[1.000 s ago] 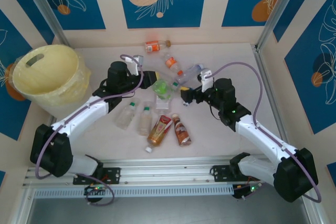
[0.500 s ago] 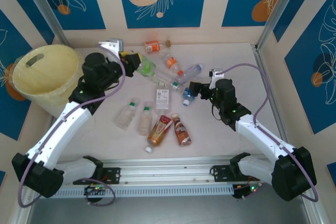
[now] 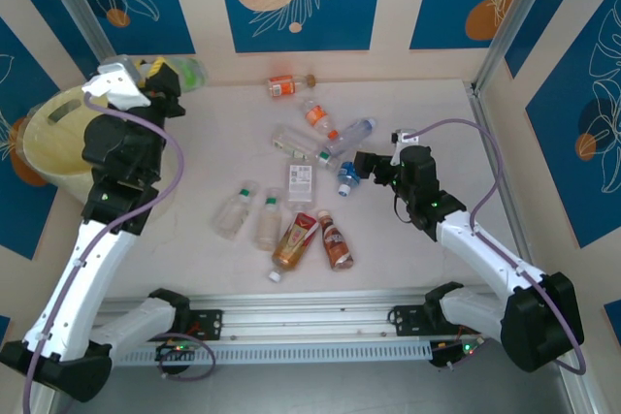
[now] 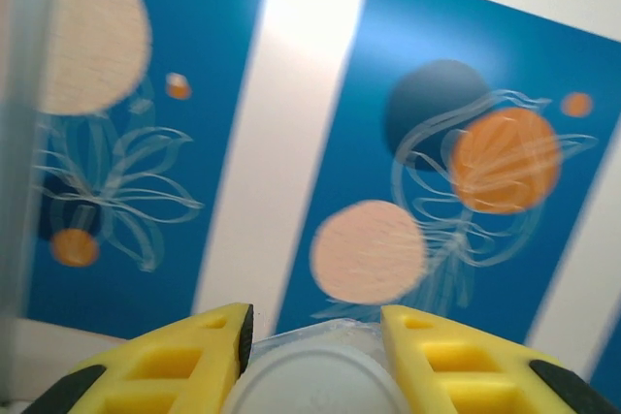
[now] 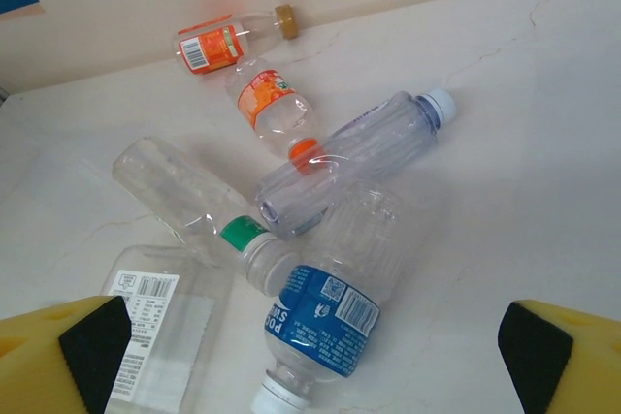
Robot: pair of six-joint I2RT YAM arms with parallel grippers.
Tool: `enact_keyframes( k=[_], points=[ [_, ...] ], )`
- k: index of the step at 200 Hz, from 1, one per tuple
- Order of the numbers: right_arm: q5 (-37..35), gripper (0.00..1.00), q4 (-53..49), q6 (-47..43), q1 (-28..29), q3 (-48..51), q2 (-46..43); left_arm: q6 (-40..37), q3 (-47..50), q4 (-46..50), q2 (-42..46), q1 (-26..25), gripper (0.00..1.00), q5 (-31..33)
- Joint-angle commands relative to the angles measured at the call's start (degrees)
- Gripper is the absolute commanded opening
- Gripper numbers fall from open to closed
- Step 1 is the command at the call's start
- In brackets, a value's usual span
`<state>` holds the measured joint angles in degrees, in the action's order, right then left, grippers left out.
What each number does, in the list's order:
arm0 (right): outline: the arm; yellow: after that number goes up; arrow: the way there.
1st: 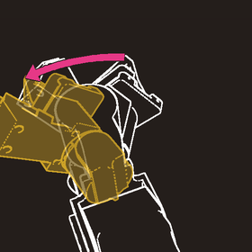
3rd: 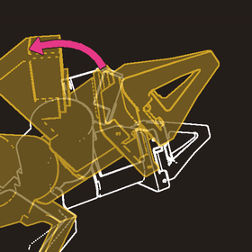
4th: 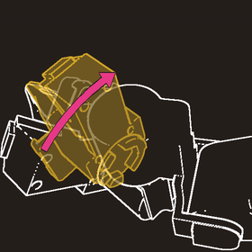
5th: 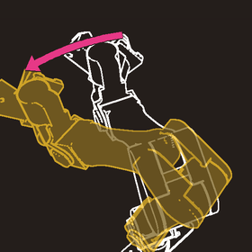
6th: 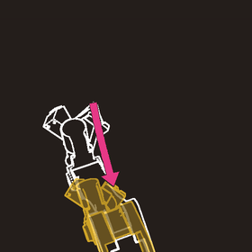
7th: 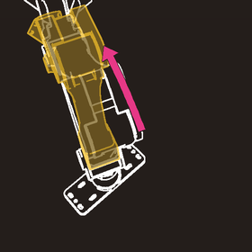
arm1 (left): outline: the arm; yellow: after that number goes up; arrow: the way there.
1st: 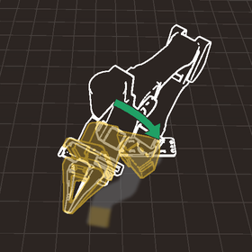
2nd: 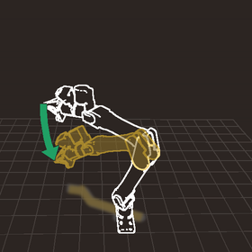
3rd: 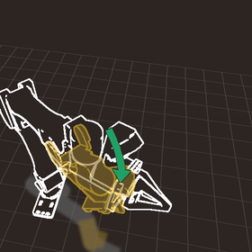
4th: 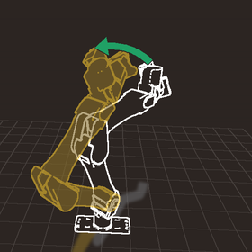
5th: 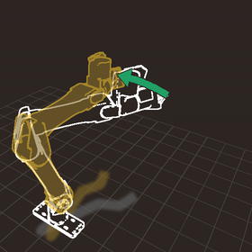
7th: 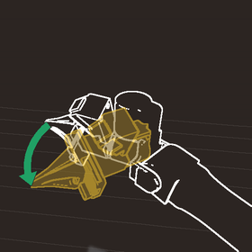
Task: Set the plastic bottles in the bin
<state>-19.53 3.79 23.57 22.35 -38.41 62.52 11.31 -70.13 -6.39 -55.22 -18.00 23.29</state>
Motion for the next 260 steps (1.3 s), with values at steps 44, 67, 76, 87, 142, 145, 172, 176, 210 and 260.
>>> enact_keyframes(
  k=[44, 67, 76, 87, 142, 145, 172, 176, 210, 260],
  points=[
    [-0.42, 1.00, -0.66, 0.96, -0.12, -2.68, 3.86, -3.82, -1.24, 2.31, 1.21, 15.34, 0.00, 11.10],
    [0.14, 1.00, -1.60, 0.81, -0.06, -3.17, 4.70, -0.38, -0.76, 8.57, 0.25, 21.27, 0.00, 12.19],
    [0.50, 1.00, -1.25, 0.64, 0.02, -3.09, 4.63, 3.82, -0.96, 13.62, -0.68, 24.38, 0.00, 9.46],
    [0.77, 1.00, -0.82, 0.35, 0.10, -2.92, 4.54, 8.94, -0.65, 18.76, -2.17, 28.21, 0.00, 3.71],
    [0.28, 1.00, -2.05, -1.04, 0.32, -3.94, 4.30, 18.47, 2.21, 24.98, -10.95, 40.29, 0.00, -21.61],
    [0.15, 1.00, -2.04, -0.67, 0.31, -3.92, 4.28, 18.87, 2.49, 25.31, -11.30, 40.54, 0.00, -22.76],
    [1.80, 1.00, -1.23, 1.03, 0.10, -3.47, 3.67, 21.05, 6.89, 26.03, -13.18, 41.44, 0.00, -29.01],
    [2.09, 1.00, -1.20, 1.01, 0.10, -3.43, 3.63, 21.24, 7.71, 25.80, -13.35, 41.46, 0.00, -29.21],
    [3.29, 0.99, -1.91, 0.71, -0.19, -4.29, 2.63, 21.62, 12.34, 24.98, -16.08, 42.30, 0.02, -29.57],
    [5.13, 0.99, -1.80, 0.88, -0.26, -4.37, 1.35, 21.69, 13.08, 23.88, -19.13, 43.31, 0.32, -30.32]
  ],
)
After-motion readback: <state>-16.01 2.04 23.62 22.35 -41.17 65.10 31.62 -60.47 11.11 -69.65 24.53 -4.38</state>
